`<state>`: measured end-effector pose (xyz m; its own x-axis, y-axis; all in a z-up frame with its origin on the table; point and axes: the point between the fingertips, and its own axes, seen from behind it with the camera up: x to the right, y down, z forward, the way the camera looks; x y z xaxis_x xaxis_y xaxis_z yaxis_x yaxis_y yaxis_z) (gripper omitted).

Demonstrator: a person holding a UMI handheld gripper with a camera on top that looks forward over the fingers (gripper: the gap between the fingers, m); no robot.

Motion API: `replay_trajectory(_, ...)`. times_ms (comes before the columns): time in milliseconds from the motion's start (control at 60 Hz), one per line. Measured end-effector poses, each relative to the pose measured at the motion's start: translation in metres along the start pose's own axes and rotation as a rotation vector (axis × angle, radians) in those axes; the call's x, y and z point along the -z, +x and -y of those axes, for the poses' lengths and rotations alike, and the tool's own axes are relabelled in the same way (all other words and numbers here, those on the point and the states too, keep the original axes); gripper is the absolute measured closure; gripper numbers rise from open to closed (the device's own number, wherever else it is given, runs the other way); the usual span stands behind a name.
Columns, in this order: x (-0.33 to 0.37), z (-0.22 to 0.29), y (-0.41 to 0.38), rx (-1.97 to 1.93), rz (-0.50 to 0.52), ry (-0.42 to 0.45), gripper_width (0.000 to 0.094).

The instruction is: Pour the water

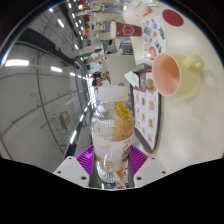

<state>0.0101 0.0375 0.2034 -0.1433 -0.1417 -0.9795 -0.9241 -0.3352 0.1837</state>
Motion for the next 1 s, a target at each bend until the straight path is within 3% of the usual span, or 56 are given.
replay_trajectory(167, -0.005, 0.039, 0.024, -0.295, 0.035, 0.014, 0.0504)
replay_trajectory(333, -0.001, 0.041, 0.03, -0.317, 0.0, -0.028, 0.0505)
replay_trajectory(533, 0.007, 0.035, 0.002, -0.013, -0.06, -0.099, 0.0505)
replay_trajectory(617, 0.015, 0.049, -0.027, 0.233, -0.075, -0.084, 0.0503)
replay_trajectory(850, 0.061, 0.147, -0.119, 0.983, -0.118, 0.115, 0.05)
replay_trajectory(1000, 0.088, 0.234, -0.104, 1.327, -0.267, 0.256, 0.0503)
